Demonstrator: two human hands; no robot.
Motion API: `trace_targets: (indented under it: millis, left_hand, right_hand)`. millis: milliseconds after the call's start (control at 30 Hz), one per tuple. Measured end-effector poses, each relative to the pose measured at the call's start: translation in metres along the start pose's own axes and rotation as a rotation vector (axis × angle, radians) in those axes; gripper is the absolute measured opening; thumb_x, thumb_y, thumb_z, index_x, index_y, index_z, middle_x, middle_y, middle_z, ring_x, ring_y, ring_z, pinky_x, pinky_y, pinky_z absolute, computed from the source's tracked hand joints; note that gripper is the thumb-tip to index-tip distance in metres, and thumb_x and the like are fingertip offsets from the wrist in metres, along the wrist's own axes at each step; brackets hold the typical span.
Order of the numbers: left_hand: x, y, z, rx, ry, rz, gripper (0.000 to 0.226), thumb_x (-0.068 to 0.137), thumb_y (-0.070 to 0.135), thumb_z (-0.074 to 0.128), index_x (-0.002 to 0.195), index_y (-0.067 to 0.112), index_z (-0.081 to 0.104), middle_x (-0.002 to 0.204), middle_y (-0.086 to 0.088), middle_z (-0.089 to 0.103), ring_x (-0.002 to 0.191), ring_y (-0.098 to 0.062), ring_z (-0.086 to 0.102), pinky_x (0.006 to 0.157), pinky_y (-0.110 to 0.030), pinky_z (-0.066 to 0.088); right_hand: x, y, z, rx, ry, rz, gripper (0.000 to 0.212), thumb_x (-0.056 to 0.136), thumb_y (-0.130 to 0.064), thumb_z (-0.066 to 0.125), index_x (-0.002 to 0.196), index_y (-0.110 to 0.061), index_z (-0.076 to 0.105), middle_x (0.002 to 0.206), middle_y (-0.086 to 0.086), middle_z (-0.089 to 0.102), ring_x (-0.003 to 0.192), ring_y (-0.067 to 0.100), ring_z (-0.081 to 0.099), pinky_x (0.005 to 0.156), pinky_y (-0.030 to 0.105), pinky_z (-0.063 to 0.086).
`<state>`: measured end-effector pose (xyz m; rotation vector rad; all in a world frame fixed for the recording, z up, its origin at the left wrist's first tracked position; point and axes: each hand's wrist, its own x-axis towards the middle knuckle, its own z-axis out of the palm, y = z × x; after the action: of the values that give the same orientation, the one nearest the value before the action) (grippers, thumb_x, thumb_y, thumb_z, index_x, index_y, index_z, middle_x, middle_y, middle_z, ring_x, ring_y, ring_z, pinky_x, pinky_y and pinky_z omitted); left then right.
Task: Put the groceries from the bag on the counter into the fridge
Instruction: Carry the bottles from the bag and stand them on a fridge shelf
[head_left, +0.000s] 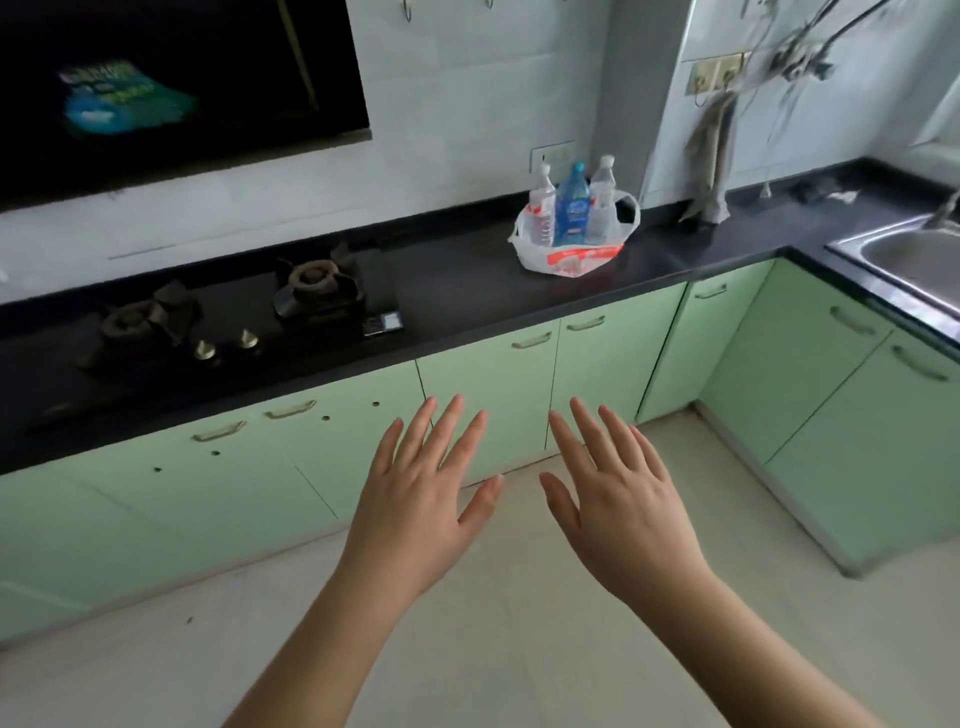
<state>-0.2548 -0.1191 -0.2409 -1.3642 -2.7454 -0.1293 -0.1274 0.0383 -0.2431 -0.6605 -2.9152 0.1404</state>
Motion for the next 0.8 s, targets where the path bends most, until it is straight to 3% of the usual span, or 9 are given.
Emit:
trace_targets:
  millis: [200,433,600,700,800]
  left_hand:
    - [0.042,0.014,0.000,0.045,-0.007,0.045,0.069,0.098,0.064,0.010,0.156,0.030,0.020,0.165,0.002,0.016,0.153,-0.021,0.011,0.120,-0.040,0.001]
    - [0.103,-0.003,0.019,0.038,-0.013,0.086,0.068,0.098,0.064,0.007,0.156,0.030,0.019,0.165,0.003,0.017,0.153,-0.020,0.010,0.120,-0.039,0.002]
    - [0.155,-0.027,0.028,-0.018,0.033,0.123,0.070,0.096,0.065,0.002,0.157,0.031,0.010,0.166,0.003,0.010,0.153,-0.019,0.003,0.124,-0.040,0.002]
    - [0.185,-0.044,0.027,-0.055,0.038,0.149,0.069,0.097,0.063,0.008,0.156,0.028,0.017,0.165,0.002,0.014,0.153,-0.021,0.008,0.123,-0.040,0.003]
    - [0.215,-0.056,0.029,-0.048,0.033,0.181,0.070,0.097,0.062,0.008,0.156,0.026,0.020,0.165,0.001,0.016,0.153,-0.022,0.011,0.122,-0.042,0.006]
  right_hand:
    - [0.022,0.035,-0.001,0.055,0.018,0.044,0.065,0.097,-0.056,0.016,0.152,-0.023,0.026,0.159,0.004,0.025,0.147,0.027,0.021,0.119,0.043,0.018]
    - [0.072,0.049,0.005,0.044,0.026,0.106,0.063,0.098,-0.054,0.020,0.152,-0.023,0.026,0.158,0.004,0.027,0.146,0.027,0.023,0.118,0.041,0.017]
    - [0.121,0.047,0.012,0.019,0.002,0.138,0.065,0.097,-0.057,0.014,0.155,-0.026,0.013,0.162,0.000,0.013,0.149,0.024,0.010,0.118,0.038,0.005]
    - [0.151,0.046,0.010,0.000,-0.009,0.153,0.067,0.095,-0.059,0.008,0.155,-0.028,0.005,0.163,-0.001,0.006,0.150,0.023,0.004,0.117,0.037,0.000]
    - [0.177,0.047,0.009,-0.028,0.024,0.197,0.066,0.096,-0.058,0.011,0.154,-0.027,0.013,0.162,0.000,0.014,0.149,0.024,0.012,0.117,0.038,0.006]
